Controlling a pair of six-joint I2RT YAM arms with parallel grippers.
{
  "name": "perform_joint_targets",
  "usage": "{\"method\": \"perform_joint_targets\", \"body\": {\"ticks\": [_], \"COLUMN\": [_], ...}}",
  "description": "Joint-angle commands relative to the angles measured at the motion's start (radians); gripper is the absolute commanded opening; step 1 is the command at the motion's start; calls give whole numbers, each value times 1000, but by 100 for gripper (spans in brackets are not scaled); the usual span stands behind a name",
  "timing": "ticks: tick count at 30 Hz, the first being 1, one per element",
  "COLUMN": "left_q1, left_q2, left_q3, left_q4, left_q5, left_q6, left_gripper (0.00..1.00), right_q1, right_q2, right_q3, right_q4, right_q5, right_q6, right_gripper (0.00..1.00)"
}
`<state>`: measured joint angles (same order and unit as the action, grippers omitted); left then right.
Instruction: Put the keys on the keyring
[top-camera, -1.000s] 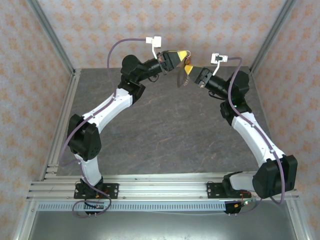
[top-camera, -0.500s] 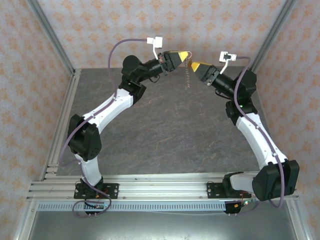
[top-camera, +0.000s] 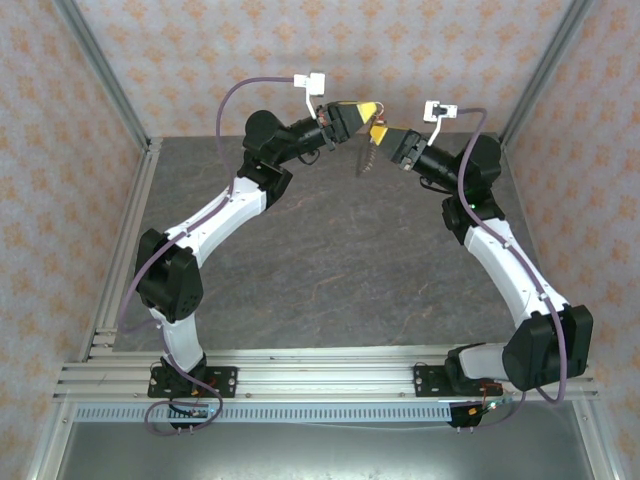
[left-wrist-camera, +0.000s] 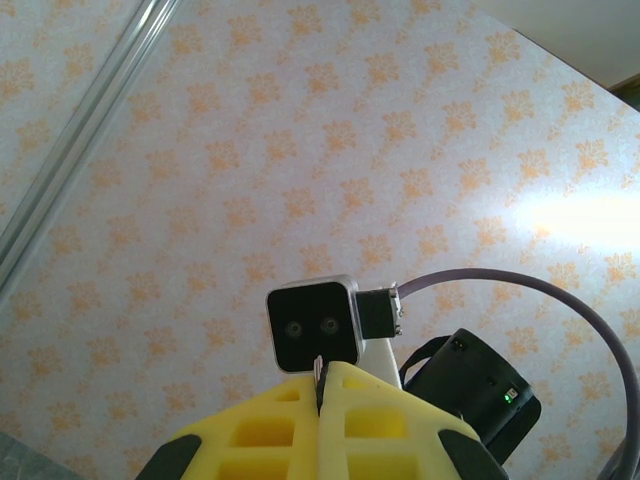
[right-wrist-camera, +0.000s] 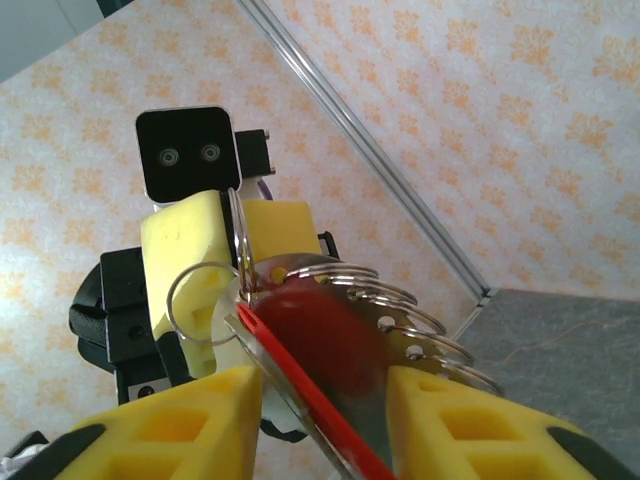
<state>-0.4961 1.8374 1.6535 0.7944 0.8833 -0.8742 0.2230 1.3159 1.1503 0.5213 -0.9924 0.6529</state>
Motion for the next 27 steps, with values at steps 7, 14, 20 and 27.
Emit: {"method": "perform_joint_targets", "body": {"ticks": [7, 14, 20, 27], "left_q1": [-8, -8, -11, -10], "left_q2": [-6, -9, -10, -11], "left_q3": [40, 37, 36, 32], "left_q4": [59, 65, 65, 64], "left_q5": [2, -4, -5, -7], "left_q6": [-4, -6, -7, -3], "left_gripper": [0, 0, 0, 0], "right_q1": [5, 50, 85, 84], "right_q2": [-37, -12, 21, -6], "right_q3": [0, 6, 17, 2], "right_q4": [45, 4, -10, -60], "right_q5": [-18, -23, -17, 57], "right_q6": [-15, -39, -48, -91], "right_gripper": [0, 0, 0, 0]}}
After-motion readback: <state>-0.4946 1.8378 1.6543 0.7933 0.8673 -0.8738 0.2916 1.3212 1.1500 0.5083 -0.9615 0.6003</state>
